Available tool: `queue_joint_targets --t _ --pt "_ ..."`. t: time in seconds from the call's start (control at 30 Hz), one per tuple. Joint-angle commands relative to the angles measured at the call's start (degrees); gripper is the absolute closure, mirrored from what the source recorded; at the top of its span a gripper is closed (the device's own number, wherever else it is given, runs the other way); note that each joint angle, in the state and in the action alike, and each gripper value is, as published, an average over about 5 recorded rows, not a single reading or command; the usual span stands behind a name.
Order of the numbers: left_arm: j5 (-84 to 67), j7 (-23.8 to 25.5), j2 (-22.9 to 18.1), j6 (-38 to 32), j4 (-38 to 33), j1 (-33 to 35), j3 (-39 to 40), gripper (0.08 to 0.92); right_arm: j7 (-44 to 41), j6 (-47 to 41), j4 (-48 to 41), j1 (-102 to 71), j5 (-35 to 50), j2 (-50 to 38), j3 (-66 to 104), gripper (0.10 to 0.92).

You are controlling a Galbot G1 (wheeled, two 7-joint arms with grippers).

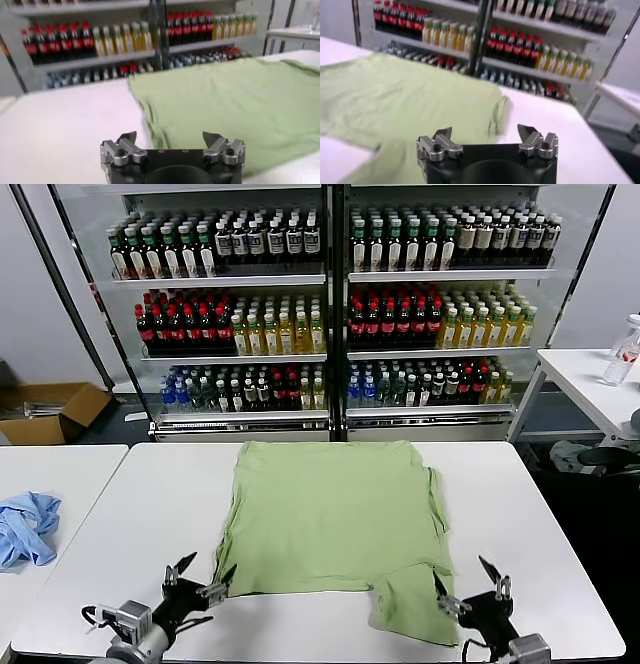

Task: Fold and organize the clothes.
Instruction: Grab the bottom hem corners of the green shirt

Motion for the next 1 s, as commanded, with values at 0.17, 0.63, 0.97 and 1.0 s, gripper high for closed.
queue_joint_targets --t 0.17,0.63,0.97,1.0 --pt "-4.1 -5.5 0.6 4.6 1.2 1.1 2.5 0.177 0.7 -0.1 -3.1 -2.0 1.7 0.3 -2.0 0.203" --pt "-2.9 -7.1 0.6 4.8 0.4 1.3 2.6 0.345 0.9 -1.3 -4.9 0.6 7.5 1.4 -5.3 0.483" --pt "-0.2 -5.7 -0.5 4.8 0.4 0.9 4.7 0.631 0.6 -1.7 -5.6 2.0 9.5 1.6 -5.5 0.778" --pt "0.0 -5.7 -0.5 4.7 0.4 0.9 4.8 0.657 0.6 -1.6 -5.5 2.0 9.6 1.5 -5.3 0.804"
